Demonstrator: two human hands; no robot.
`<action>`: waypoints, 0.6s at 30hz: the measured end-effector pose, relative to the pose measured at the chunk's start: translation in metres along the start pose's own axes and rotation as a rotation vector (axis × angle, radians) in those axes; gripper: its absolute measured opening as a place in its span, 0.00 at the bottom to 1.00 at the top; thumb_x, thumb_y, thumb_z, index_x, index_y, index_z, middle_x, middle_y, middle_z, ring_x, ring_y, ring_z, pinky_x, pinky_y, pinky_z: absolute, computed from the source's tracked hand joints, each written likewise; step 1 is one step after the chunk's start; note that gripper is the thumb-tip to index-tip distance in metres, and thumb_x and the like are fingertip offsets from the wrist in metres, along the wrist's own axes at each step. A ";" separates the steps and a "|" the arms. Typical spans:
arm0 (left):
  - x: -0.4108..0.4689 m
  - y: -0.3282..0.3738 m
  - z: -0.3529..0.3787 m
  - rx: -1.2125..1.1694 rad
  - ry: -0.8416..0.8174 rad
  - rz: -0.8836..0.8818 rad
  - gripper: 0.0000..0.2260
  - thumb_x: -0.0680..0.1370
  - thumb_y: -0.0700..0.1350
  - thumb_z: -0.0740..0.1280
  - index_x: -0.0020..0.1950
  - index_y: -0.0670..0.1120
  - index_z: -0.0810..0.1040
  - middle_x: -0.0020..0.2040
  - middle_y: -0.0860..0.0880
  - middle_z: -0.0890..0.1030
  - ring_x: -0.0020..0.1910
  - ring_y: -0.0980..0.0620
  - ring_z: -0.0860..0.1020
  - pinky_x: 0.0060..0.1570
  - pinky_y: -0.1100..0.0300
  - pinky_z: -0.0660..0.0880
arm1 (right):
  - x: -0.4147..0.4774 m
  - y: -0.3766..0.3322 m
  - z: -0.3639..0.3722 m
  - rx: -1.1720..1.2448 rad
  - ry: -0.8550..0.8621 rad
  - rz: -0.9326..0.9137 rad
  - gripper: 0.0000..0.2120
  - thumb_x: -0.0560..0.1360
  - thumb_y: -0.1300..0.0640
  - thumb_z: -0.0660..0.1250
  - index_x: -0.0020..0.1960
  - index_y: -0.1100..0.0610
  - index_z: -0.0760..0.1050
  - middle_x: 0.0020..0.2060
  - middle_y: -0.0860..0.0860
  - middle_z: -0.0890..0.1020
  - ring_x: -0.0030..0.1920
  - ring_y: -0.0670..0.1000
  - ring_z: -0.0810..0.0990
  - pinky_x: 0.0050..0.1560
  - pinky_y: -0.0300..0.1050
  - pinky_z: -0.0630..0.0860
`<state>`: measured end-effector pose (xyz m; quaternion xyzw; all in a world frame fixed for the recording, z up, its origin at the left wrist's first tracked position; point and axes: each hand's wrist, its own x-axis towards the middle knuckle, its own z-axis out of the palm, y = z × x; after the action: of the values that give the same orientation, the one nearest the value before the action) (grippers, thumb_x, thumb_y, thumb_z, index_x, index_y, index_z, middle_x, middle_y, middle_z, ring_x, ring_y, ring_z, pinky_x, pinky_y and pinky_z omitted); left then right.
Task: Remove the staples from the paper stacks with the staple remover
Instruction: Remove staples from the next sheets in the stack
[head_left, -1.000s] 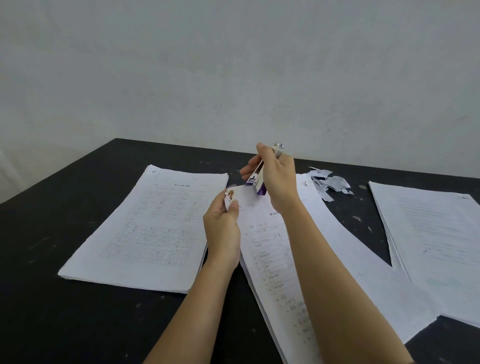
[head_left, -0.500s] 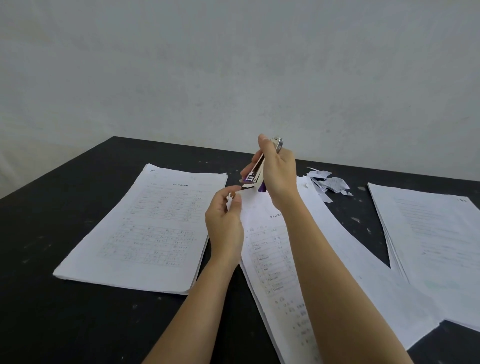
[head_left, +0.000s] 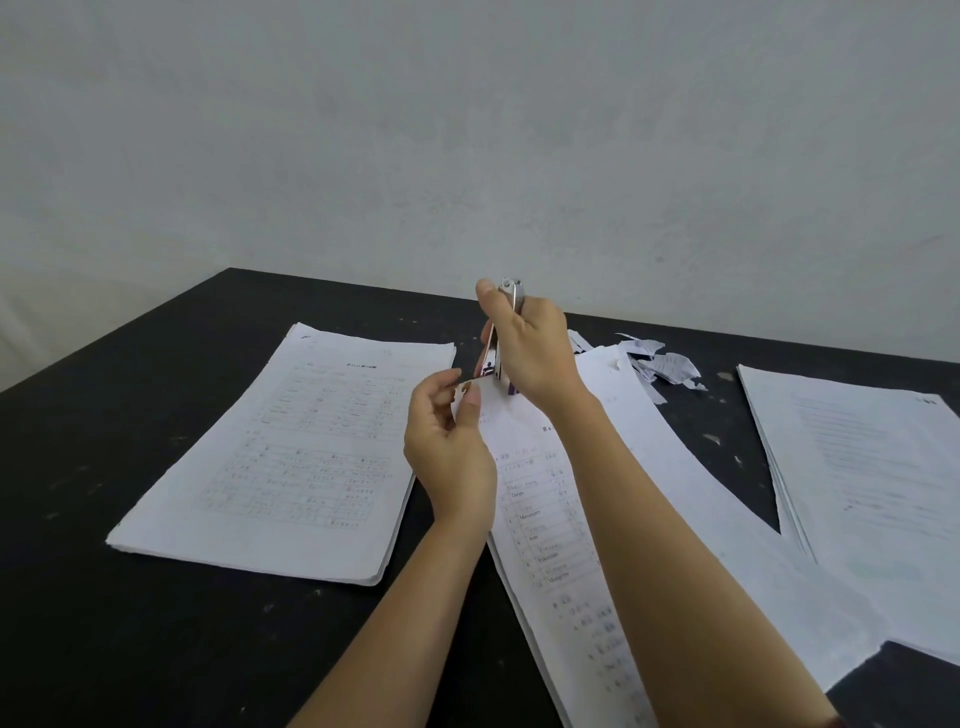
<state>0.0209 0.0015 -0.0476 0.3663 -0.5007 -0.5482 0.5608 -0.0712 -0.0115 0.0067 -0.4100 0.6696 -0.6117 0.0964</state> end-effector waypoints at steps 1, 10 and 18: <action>0.000 0.000 0.000 -0.014 0.009 -0.001 0.09 0.76 0.38 0.68 0.48 0.53 0.77 0.42 0.57 0.77 0.46 0.54 0.78 0.49 0.56 0.78 | 0.000 0.001 0.000 -0.014 -0.005 0.003 0.27 0.78 0.47 0.60 0.23 0.55 0.59 0.19 0.46 0.70 0.19 0.42 0.65 0.24 0.34 0.63; -0.001 -0.003 0.002 0.018 0.030 0.021 0.10 0.76 0.39 0.67 0.41 0.55 0.76 0.40 0.56 0.79 0.42 0.54 0.79 0.42 0.59 0.78 | -0.005 0.006 0.003 -0.060 -0.042 0.044 0.26 0.77 0.45 0.61 0.26 0.57 0.60 0.25 0.57 0.68 0.26 0.49 0.63 0.32 0.45 0.64; -0.001 -0.002 0.002 -0.011 0.005 0.093 0.12 0.74 0.36 0.69 0.39 0.54 0.79 0.36 0.59 0.81 0.39 0.62 0.78 0.40 0.68 0.75 | -0.010 0.016 0.010 -0.037 -0.062 0.096 0.26 0.76 0.46 0.62 0.24 0.58 0.63 0.19 0.49 0.69 0.25 0.49 0.66 0.32 0.46 0.66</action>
<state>0.0183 0.0022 -0.0493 0.3410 -0.5126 -0.5235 0.5889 -0.0649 -0.0135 -0.0137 -0.3979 0.6963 -0.5811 0.1387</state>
